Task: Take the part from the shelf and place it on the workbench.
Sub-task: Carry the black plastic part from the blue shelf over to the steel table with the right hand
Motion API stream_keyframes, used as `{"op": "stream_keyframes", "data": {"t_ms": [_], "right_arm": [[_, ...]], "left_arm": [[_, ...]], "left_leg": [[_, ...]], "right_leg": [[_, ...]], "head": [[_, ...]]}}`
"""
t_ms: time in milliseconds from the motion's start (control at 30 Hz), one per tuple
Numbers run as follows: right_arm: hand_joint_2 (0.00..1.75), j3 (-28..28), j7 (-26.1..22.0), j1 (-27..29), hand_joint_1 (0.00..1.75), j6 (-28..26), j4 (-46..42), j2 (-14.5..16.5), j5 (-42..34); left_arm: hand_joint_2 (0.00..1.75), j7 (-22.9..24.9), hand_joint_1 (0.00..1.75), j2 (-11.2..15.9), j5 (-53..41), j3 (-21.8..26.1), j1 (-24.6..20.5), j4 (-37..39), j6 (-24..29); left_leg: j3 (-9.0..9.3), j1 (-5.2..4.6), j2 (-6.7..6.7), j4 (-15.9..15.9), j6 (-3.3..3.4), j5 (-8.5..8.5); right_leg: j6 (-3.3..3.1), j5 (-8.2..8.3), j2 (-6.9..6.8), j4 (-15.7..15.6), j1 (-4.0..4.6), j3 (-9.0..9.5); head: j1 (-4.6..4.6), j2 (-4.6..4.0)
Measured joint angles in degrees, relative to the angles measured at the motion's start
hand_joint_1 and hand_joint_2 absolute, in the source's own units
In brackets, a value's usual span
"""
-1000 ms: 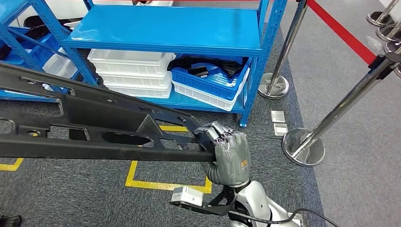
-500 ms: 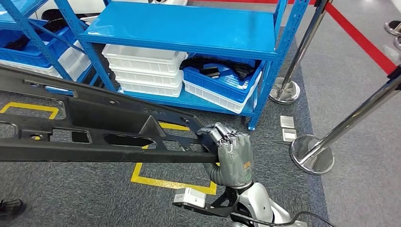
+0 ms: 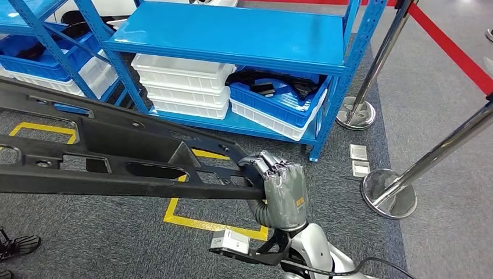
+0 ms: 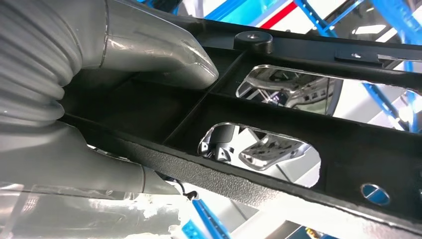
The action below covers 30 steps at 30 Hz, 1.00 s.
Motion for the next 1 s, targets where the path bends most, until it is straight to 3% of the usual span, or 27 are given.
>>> {"op": "stream_keyframes", "data": {"t_ms": [67, 133, 167, 233, 267, 300, 333, 400, 467, 567, 633, 700, 767, 800, 833, 867, 933, 1000], "right_arm": [[1.75, 0.0, 0.03, -0.03, 1.75, -0.01, 0.0, -0.01, -0.02], [1.75, 0.0, 0.1, -0.12, 1.75, -0.01, 0.0, -0.03, -0.01], [1.75, 0.0, 0.14, -0.17, 1.75, -0.02, 0.0, -0.04, -0.01], [1.75, 0.0, 0.21, -0.15, 1.75, -0.02, 0.0, -0.08, -0.02], [1.75, 0.0, 0.24, -0.08, 1.75, -0.02, 0.0, -0.1, -0.03], [1.75, 0.0, 0.27, -0.01, 1.75, -0.01, 0.0, -0.14, -0.04], [1.75, 0.0, 0.3, 0.01, 1.75, -0.01, 0.0, -0.17, -0.05], [1.75, 0.0, 0.33, 0.0, 1.75, -0.02, 0.0, -0.2, -0.06], [1.75, 0.0, 0.33, -0.07, 1.75, -0.01, 0.01, -0.21, -0.05], [1.75, -0.03, 0.37, -0.11, 1.75, 0.0, 0.01, -0.32, 0.04], [1.75, -0.04, 0.52, -0.19, 1.75, 0.0, 0.01, -0.39, 0.21], [1.75, -0.04, 0.88, -0.29, 1.75, 0.0, 0.0, -0.44, 0.58], [1.75, -0.04, 1.48, -0.29, 1.75, 0.0, 0.0, -0.57, 1.08], [1.75, -0.05, 1.91, -0.29, 1.75, -0.01, 0.0, -0.66, 1.38], [1.75, -0.07, 2.36, -0.28, 1.75, -0.01, -0.01, -0.77, 1.72], [1.75, -0.11, 2.89, -0.27, 1.75, -0.02, -0.03, -0.89, 2.08], [1.75, -0.21, 3.82, -0.23, 1.75, -0.02, -0.17, -1.16, 2.74], [1.75, -0.27, 4.3, -0.15, 1.75, -0.02, -0.37, -1.44, 3.05]], "left_arm": [[1.75, -0.08, 0.0, 0.01, 0.29, 0.0, 0.13, -0.01, 0.04], [1.75, -0.19, 0.0, 0.01, 0.51, 0.0, 0.2, -0.01, 0.06], [1.75, -0.25, 0.0, 0.01, 0.53, 0.0, 0.17, -0.01, 0.06], [1.75, -0.3, 0.0, -0.01, 0.58, 0.0, 0.18, -0.01, 0.06], [1.75, -0.31, 0.0, -0.01, 0.6, 0.0, 0.2, -0.01, 0.06], [1.75, -0.31, 0.0, -0.01, 0.61, 0.0, 0.22, -0.02, 0.06], [1.75, -0.31, 0.0, 0.0, 0.62, 0.0, 0.22, -0.02, 0.06], [1.75, -0.31, 0.0, -0.01, 0.61, 0.0, 0.2, -0.02, 0.06], [1.75, -0.31, 0.0, -0.01, 0.61, 0.01, 0.16, -0.02, 0.06], [1.75, -0.33, 0.0, 0.01, 0.61, 0.02, 0.18, -0.02, 0.07], [1.75, -0.34, 0.0, 0.05, 0.62, 0.02, 0.2, -0.02, 0.09], [1.75, -0.38, 0.0, 0.09, 0.62, 0.02, 0.19, -0.02, 0.1], [1.75, -0.49, 0.0, 0.09, 0.55, 0.02, 0.21, -0.02, 0.1], [1.75, -0.53, 0.0, 0.09, 0.44, 0.02, 0.23, -0.02, 0.09], [1.75, -0.56, 0.0, 0.09, 0.23, 0.02, 0.23, -0.02, 0.08], [1.75, -0.56, 0.0, 0.09, -0.06, 0.02, 0.22, -0.02, 0.06], [1.75, -0.49, 0.0, 0.09, -0.6, 0.02, 0.14, -0.02, 0.04], [1.75, -0.4, 0.0, 0.09, -0.82, 0.02, 0.1, -0.02, 0.04]], "left_leg": [[0.0, -0.07, -0.42, -0.52, 0.36, 0.15], [0.35, 0.26, -0.79, -1.41, 0.98, 0.65], [0.53, 0.44, -0.92, -1.82, 1.29, 0.89], [0.54, 0.48, -1.32, -1.97, 1.65, 1.04], [0.51, 0.45, -1.59, -1.92, 1.71, 1.03], [0.49, 0.43, -1.93, -1.84, 1.74, 1.0], [0.48, 0.44, -2.3, -1.73, 1.72, 0.97], [0.44, 0.51, -3.1, -1.27, 1.47, 0.75], [0.01, 0.38, -3.77, -0.47, 0.92, 0.4], [-0.65, 0.34, -4.36, 0.05, 0.14, 0.38], [-1.01, 0.37, -3.9, 1.15, -0.43, -0.4], [-3.02, 0.49, -2.75, 5.97, -1.13, -3.24], [-6.34, 0.7, -2.04, 13.0, -1.6, -6.36], [-7.45, 0.77, -1.91, 15.23, -1.67, -6.88], [-7.55, 0.81, -1.83, 15.39, -1.64, -6.28], [-6.59, 0.82, -1.75, 13.39, -1.51, -4.71], [-2.8, 0.67, -1.19, 5.62, -0.97, -0.94], [-0.55, 0.28, -0.61, 0.51, -0.46, 0.55]], "right_leg": [[0.49, 0.09, -0.45, -0.29, 0.1, 0.14], [0.96, -0.91, 0.06, 0.73, 0.09, -0.02], [1.09, -2.24, 0.72, 2.69, 0.11, -0.82], [1.21, -5.78, 2.02, 9.66, 0.08, -4.06], [1.29, -6.93, 2.3, 12.93, 0.08, -5.65], [1.36, -7.04, 2.4, 14.68, 0.06, -6.54], [1.4, -6.02, 2.45, 14.23, 0.03, -6.41], [1.39, -2.01, 2.88, 7.7, -0.17, -3.55], [1.21, 0.16, 3.74, 1.8, -0.28, -1.03], [0.45, 0.22, 3.75, 0.44, -0.14, -0.74], [-0.07, 0.45, 3.19, 0.19, -0.24, -0.67], [-0.49, 0.52, 2.51, 0.02, -0.4, -0.55], [-0.68, 0.43, 1.84, 0.03, -0.34, -0.54], [-0.71, 0.39, 1.52, 0.04, -0.32, -0.52], [-0.7, 0.34, 1.26, 0.04, -0.31, -0.46], [-0.66, 0.28, 1.04, 0.04, -0.32, -0.35], [-0.45, 0.09, 0.74, 0.03, -0.25, -0.07], [-0.11, 0.0, 0.56, -0.01, -0.11, 0.01]], "head": [[0.04, 0.0], [0.08, 0.0], [0.22, 0.0], [0.55, 0.0], [0.71, 0.0], [0.77, 0.0], [0.81, 0.0], [0.98, 0.0], [1.13, 0.0], [1.0, 0.0], [0.74, 0.0], [0.26, 0.0], [-0.07, 0.0], [-0.08, 0.0], [-0.1, 0.0], [-0.1, 0.0], [-0.15, 0.0], [-0.18, 0.0]]}}
